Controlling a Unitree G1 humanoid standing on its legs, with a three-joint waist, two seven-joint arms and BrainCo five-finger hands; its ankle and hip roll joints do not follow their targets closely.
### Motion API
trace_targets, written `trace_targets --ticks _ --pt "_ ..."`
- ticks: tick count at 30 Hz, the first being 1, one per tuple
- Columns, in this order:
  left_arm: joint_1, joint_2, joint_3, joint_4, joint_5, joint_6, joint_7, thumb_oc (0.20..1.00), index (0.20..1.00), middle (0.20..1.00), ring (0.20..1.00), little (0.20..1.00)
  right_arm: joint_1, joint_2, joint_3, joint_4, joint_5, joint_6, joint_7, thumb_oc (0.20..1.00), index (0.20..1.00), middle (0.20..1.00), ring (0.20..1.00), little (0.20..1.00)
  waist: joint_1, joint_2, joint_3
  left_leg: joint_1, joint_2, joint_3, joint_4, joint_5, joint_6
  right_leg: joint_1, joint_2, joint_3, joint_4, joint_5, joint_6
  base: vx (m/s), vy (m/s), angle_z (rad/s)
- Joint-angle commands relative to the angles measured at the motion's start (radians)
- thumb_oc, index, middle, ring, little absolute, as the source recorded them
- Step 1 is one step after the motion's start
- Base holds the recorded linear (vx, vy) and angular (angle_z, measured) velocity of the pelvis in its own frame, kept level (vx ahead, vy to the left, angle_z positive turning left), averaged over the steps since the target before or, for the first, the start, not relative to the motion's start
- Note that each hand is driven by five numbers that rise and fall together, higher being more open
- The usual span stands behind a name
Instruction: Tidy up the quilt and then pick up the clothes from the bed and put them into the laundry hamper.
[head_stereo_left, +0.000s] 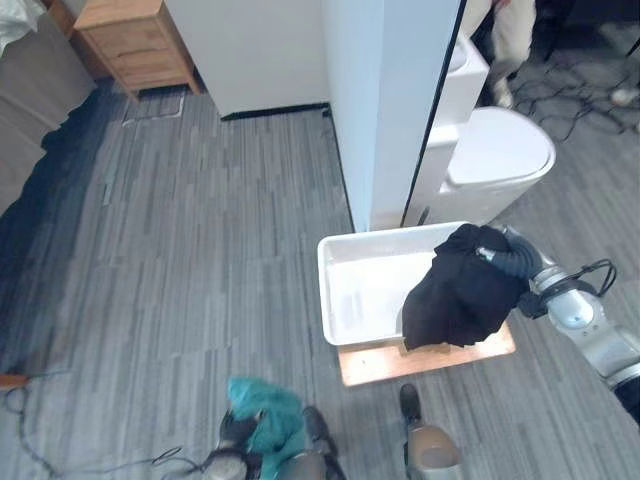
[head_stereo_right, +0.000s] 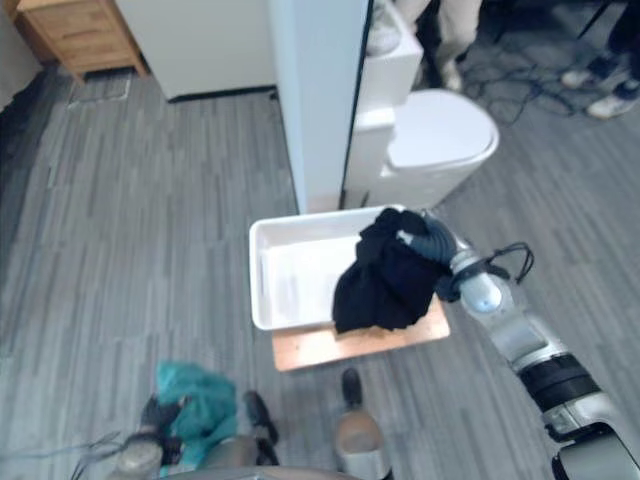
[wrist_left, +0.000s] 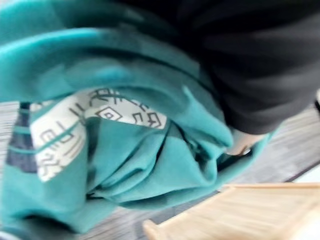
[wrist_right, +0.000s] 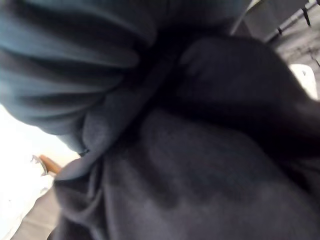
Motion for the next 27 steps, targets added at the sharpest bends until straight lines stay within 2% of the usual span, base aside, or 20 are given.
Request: trace_targets --ticks 1,5,9,10,11,12,13,14,17,19,20,21,23,25,27 --pt "-0.062 0.064 -0.019 -0.081 -0.036 -0.063 -0.005 0.2 0.2 0.2 0.2 0.2 -0.108 0.014 0.031 0.001 -0.062 -0.043 -0.02 0.2 0.2 0.2 0.2 0.2 0.019 0.019 -0.019 0.074 0.106 0.022 0.012 0.004 -0.119 -0.015 0.022 0.008 0.003 -0.105 0.042 0.01 0.011 -0.03" --pt "-0.097 0.088 -0.057 -0.232 0.006 -0.076 -0.019 0.2 0.2 0.2 0.2 0.2 -0.125 0.122 0.126 0.054 -0.16 -0.035 -0.022 0.2 0.2 0.2 0.2 0.2 0.038 0.016 -0.021 0.082 0.104 0.008 0.008 -0.003 -0.115 -0.002 0.016 0.003 0.003 -0.107 0.039 0.0 -0.013 0.02" --pt "-0.201 0.074 -0.13 -0.309 0.036 -0.094 0.005 0.2 0.2 0.2 0.2 0.2 -0.202 0.325 0.281 0.205 -0.257 -0.021 -0.042 0.2 0.2 0.2 0.2 0.2 0.066 -0.008 -0.01 0.087 0.092 -0.017 0.006 -0.02 -0.108 0.001 0.011 0.002 0.004 -0.103 0.04 -0.03 -0.046 0.08" --pt "-0.233 0.067 -0.152 -0.313 0.04 -0.102 0.014 0.2 0.2 0.2 0.2 0.2 -0.228 0.375 0.317 0.265 -0.29 -0.015 -0.06 0.432 0.432 0.432 0.432 0.432 0.074 -0.014 -0.009 0.08 0.09 -0.02 0.003 -0.014 -0.106 -0.007 0.012 0.001 0.003 -0.095 0.038 -0.05 -0.044 0.11" --pt "-0.269 0.062 -0.171 -0.328 0.03 -0.107 0.018 0.2 0.2 0.2 0.2 0.2 -0.254 0.407 0.35 0.316 -0.332 -0.009 -0.073 1.0 1.0 1.0 1.0 1.0 0.08 -0.018 -0.007 0.078 0.088 -0.023 0.003 -0.014 -0.105 -0.01 0.011 0.001 0.003 -0.093 0.039 -0.04 -0.029 0.07" --pt "-0.27 0.063 -0.17 -0.328 0.03 -0.107 0.018 0.2 0.2 0.2 0.2 0.2 -0.256 0.408 0.35 0.318 -0.332 -0.01 -0.074 1.0 1.0 1.0 1.0 1.0 0.08 -0.018 -0.007 0.078 0.088 -0.023 0.003 -0.014 -0.105 -0.01 0.011 0.001 0.003 -0.093 0.039 -0.04 -0.029 0.06" --pt "-0.341 0.052 -0.222 -0.354 0.027 -0.121 0.036 0.2 0.2 0.2 0.2 0.2 -0.278 0.486 0.394 0.422 -0.381 0.015 -0.098 1.0 1.0 1.0 1.0 1.0 0.088 -0.025 -0.001 0.072 0.087 -0.03 0.002 -0.013 -0.106 -0.016 0.009 -0.005 0.004 -0.09 0.04 -0.04 -0.022 0.16" --pt "-0.382 0.051 -0.252 -0.368 0.032 -0.126 0.048 0.2 0.2 0.2 0.2 0.2 -0.293 0.503 0.414 0.455 -0.403 0.023 -0.107 1.0 1.0 1.0 1.0 1.0 0.088 -0.03 0.002 0.07 0.087 -0.031 0.002 -0.013 -0.106 -0.017 0.008 -0.006 0.005 -0.089 0.04 -0.05 -0.017 0.23" --pt "-0.485 0.062 -0.302 -0.42 0.082 -0.139 0.073 0.2 0.2 0.2 0.2 0.2 -0.295 0.489 0.424 0.469 -0.496 0.033 -0.172 1.0 1.0 1.0 1.0 1.0 0.078 -0.039 0.0 0.075 0.089 -0.03 0.001 -0.016 -0.106 -0.013 0.006 -0.008 0.005 -0.089 0.042 -0.01 0.023 0.18" --pt "-0.461 0.154 -0.277 -0.62 0.107 -0.166 0.032 0.2 0.2 0.2 0.2 0.2 -0.256 0.425 0.398 0.42 -0.543 0.017 -0.205 1.0 1.0 1.0 1.0 1.0 0.081 -0.034 -0.006 0.08 0.088 -0.034 0.0 -0.02 -0.104 -0.004 0.003 -0.011 0.005 -0.091 0.043 0.0 0.0 0.0" --pt "-0.447 0.162 -0.273 -0.638 0.105 -0.159 0.027 0.2 0.2 0.2 0.2 0.2 -0.248 0.425 0.397 0.413 -0.545 0.017 -0.204 1.0 1.0 1.0 1.0 1.0 0.08 -0.037 -0.01 0.081 0.088 -0.034 0.0 -0.02 -0.104 -0.003 0.003 -0.012 0.004 -0.091 0.043 0.0 0.0 0.0" --pt "-0.386 0.221 -0.231 -0.702 0.065 -0.188 0.005 0.2 0.2 0.2 0.2 0.2 -0.191 0.374 0.365 0.381 -0.582 0.009 -0.201 1.0 1.0 1.0 1.0 1.0 0.074 -0.038 -0.026 0.094 0.087 -0.034 0.0 -0.023 -0.105 0.012 0.001 -0.015 0.006 -0.093 0.045 0.05 0.012 0.05" --pt "-0.35 0.248 -0.206 -0.728 0.037 -0.198 -0.008 0.2 0.2 0.2 0.2 0.2 -0.152 0.347 0.348 0.354 -0.592 0.006 -0.207 1.0 1.0 1.0 1.0 1.0 0.068 -0.042 -0.038 0.104 0.087 -0.031 0.0 -0.027 -0.105 0.023 0.001 -0.014 0.006 -0.096 0.046 0.05 0.013 0.1" --pt "-0.267 0.31 -0.134 -0.785 0.011 -0.218 -0.029 0.2 0.2 0.2 0.2 0.2 -0.041 0.242 0.249 0.241 -0.607 -0.016 -0.207 1.0 1.0 1.0 1.0 1.0 0.045 -0.048 -0.064 0.128 0.086 -0.022 0.0 -0.036 -0.105 0.038 0.0 -0.011 0.005 -0.098 0.051 0.07 0.018 0.0" --pt "-0.236 0.32 -0.109 -0.811 -0.006 -0.218 -0.038 0.2 0.2 0.2 0.2 0.2 0.017 0.211 0.199 0.181 -0.604 -0.018 -0.201 1.0 1.0 1.0 1.0 1.0 0.037 -0.048 -0.075 0.139 0.086 -0.017 0.0 -0.04 -0.105 0.046 -0.001 -0.009 0.004 -0.1 0.053 0.06 0.013 -0.13"
